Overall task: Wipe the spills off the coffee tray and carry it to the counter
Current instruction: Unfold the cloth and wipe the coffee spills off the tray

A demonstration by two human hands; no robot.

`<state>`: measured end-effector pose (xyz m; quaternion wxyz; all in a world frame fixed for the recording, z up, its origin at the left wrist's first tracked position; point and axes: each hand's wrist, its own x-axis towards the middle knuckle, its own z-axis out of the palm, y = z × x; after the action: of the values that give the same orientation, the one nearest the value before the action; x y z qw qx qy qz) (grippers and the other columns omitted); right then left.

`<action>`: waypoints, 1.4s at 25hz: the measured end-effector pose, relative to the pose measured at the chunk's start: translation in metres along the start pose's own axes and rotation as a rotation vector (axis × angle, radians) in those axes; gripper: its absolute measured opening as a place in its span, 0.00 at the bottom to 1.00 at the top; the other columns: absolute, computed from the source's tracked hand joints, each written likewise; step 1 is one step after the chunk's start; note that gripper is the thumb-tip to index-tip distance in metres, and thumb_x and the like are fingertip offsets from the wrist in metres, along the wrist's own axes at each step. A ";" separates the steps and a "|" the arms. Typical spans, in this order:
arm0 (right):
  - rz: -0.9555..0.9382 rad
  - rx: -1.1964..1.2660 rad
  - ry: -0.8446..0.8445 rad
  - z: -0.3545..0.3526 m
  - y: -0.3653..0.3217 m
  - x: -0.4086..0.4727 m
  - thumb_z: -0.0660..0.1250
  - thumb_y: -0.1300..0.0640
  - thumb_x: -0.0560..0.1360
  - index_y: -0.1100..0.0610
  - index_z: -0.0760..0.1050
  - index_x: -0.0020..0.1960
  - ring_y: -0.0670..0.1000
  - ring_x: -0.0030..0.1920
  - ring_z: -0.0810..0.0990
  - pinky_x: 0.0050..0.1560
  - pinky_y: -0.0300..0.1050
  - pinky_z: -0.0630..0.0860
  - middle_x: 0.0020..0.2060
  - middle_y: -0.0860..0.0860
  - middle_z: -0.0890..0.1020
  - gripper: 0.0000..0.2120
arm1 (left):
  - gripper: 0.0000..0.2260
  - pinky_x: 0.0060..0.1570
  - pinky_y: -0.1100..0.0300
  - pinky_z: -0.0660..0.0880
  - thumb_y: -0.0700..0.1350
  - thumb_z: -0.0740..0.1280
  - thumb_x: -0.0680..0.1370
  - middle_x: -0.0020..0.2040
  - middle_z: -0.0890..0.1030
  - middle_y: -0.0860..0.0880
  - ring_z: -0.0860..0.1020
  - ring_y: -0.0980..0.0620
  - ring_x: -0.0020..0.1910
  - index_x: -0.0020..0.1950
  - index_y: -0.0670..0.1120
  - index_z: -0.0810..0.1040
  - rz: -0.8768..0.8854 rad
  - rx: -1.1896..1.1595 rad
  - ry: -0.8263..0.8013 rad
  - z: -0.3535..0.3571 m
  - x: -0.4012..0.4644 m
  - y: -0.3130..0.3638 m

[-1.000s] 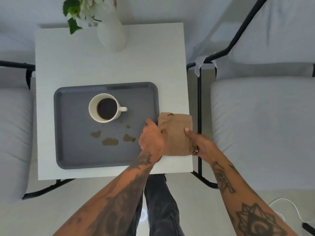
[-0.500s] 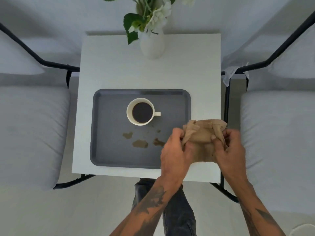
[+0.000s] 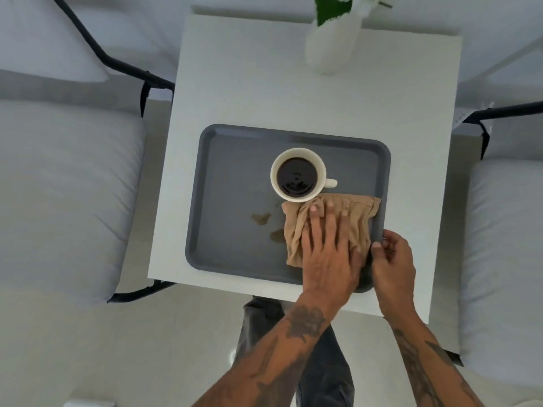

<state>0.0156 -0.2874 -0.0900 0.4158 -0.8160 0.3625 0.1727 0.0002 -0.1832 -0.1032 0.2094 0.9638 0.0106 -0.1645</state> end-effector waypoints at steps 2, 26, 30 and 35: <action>0.002 -0.012 -0.017 -0.002 0.000 0.006 0.62 0.56 0.80 0.56 0.69 0.67 0.54 0.57 0.76 0.64 0.54 0.74 0.61 0.55 0.77 0.16 | 0.29 0.77 0.42 0.47 0.56 0.53 0.83 0.81 0.51 0.42 0.45 0.39 0.80 0.81 0.45 0.53 0.013 0.043 0.003 0.010 0.005 -0.010; 0.086 -0.237 0.011 0.004 -0.023 0.014 0.60 0.61 0.80 0.52 0.67 0.53 0.58 0.46 0.77 0.54 0.56 0.79 0.47 0.55 0.77 0.06 | 0.28 0.77 0.39 0.49 0.52 0.52 0.81 0.80 0.56 0.39 0.50 0.35 0.79 0.79 0.43 0.58 -0.069 0.184 0.139 -0.048 -0.005 -0.166; 0.083 -0.234 0.012 0.003 -0.021 0.016 0.60 0.61 0.79 0.53 0.68 0.52 0.58 0.45 0.77 0.53 0.57 0.78 0.45 0.54 0.77 0.05 | 0.27 0.75 0.37 0.51 0.51 0.51 0.82 0.80 0.55 0.39 0.49 0.34 0.79 0.79 0.42 0.57 -0.014 0.147 0.095 -0.034 -0.010 -0.141; 0.070 -0.253 0.008 0.005 -0.020 0.019 0.60 0.62 0.79 0.57 0.70 0.57 0.58 0.46 0.76 0.55 0.57 0.77 0.47 0.56 0.77 0.07 | 0.26 0.75 0.38 0.53 0.50 0.53 0.82 0.81 0.54 0.41 0.48 0.36 0.79 0.80 0.44 0.57 0.141 0.098 0.033 -0.012 -0.020 -0.083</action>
<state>0.0430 -0.2843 -0.0925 0.3019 -0.8495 0.3677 0.2281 -0.0223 -0.1014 -0.1203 0.1731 0.9738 -0.0618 -0.1336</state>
